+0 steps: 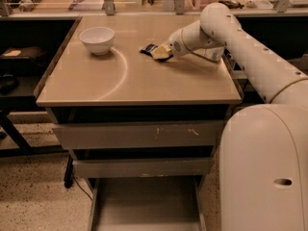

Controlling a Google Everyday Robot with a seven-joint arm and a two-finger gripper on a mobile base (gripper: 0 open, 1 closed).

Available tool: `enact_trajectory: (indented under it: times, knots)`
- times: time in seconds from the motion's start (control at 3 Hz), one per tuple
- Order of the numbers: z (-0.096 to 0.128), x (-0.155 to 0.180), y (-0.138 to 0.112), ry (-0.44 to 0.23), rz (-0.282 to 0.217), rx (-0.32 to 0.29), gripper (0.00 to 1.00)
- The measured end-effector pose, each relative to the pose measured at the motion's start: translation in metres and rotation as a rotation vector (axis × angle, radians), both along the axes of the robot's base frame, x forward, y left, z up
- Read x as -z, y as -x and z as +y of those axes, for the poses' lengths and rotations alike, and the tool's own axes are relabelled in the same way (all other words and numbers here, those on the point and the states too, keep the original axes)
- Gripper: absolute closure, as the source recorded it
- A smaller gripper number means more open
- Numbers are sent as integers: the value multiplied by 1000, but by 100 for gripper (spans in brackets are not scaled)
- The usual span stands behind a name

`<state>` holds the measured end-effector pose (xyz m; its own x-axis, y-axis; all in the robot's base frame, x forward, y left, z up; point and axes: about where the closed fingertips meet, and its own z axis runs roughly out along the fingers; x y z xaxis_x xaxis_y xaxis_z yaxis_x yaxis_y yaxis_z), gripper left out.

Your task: Place rxbar blueberry into bottom drawer

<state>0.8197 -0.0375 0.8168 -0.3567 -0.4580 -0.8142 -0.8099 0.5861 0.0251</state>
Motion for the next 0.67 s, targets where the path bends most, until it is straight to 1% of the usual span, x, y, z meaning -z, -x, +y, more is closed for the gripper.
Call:
enact_trajectory:
  times: [0.33, 0.67]
  knots:
    - [0, 0, 0, 0, 0, 0, 100]
    - [5, -9, 16, -53, -20, -31, 100]
